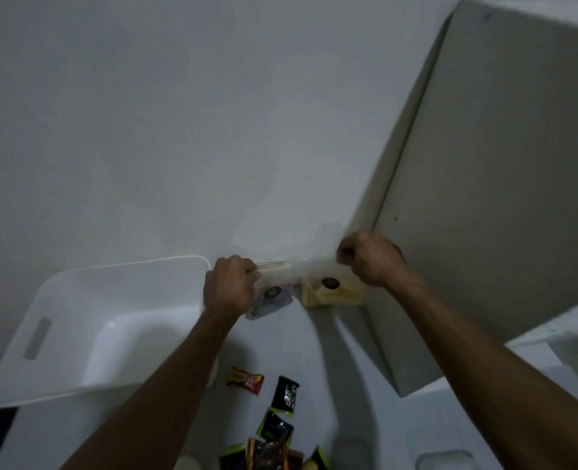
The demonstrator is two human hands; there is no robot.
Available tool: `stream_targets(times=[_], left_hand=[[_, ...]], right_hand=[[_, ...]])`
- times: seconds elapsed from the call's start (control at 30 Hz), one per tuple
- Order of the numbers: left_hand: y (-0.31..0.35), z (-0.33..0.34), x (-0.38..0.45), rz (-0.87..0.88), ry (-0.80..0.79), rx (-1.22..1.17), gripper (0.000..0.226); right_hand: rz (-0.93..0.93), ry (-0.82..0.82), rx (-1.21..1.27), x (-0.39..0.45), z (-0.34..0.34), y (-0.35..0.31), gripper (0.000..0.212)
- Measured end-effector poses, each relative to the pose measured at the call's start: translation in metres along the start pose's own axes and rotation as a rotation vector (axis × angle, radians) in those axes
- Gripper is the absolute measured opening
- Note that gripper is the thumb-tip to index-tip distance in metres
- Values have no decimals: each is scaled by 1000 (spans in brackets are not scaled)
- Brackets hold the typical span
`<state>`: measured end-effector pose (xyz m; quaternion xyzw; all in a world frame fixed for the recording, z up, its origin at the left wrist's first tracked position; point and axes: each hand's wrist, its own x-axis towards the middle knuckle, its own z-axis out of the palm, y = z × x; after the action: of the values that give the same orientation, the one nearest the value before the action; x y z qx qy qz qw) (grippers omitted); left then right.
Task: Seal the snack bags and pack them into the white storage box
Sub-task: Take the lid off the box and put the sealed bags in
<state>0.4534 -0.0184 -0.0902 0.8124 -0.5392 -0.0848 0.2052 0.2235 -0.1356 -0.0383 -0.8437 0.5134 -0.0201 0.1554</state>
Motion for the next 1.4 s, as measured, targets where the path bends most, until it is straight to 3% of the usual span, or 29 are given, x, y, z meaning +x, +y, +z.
stream_targets(times=[0.1, 0.2, 0.37, 0.67, 0.83, 0.97, 1.17, 1.4], left_hand=[[5, -45, 1, 9, 81, -91, 18], [2, -100, -1, 41, 129, -127, 16], [-22, -192, -18, 97, 215, -106, 17], [-98, -284, -41, 43, 218, -70, 15], [-129, -288, -36, -3, 151, -124, 15], [-148, -271, -27, -45, 100, -207, 14], [-168, -217, -12, -54, 56, -175, 12], [-179, -141, 9, -108, 27, -110, 15]], right_hand=[[-31, 63, -70, -16, -48, -21, 24], [-68, 140, -111, -39, -100, -53, 18], [-157, 245, -40, -90, -164, -131, 15], [-295, 250, -200, -142, -164, -277, 10], [-311, 322, -199, -130, -110, -316, 8], [-309, 277, -130, -110, -56, -319, 10], [-222, 171, -24, -77, 17, -306, 17], [-107, 165, 9, -27, 86, -277, 12]])
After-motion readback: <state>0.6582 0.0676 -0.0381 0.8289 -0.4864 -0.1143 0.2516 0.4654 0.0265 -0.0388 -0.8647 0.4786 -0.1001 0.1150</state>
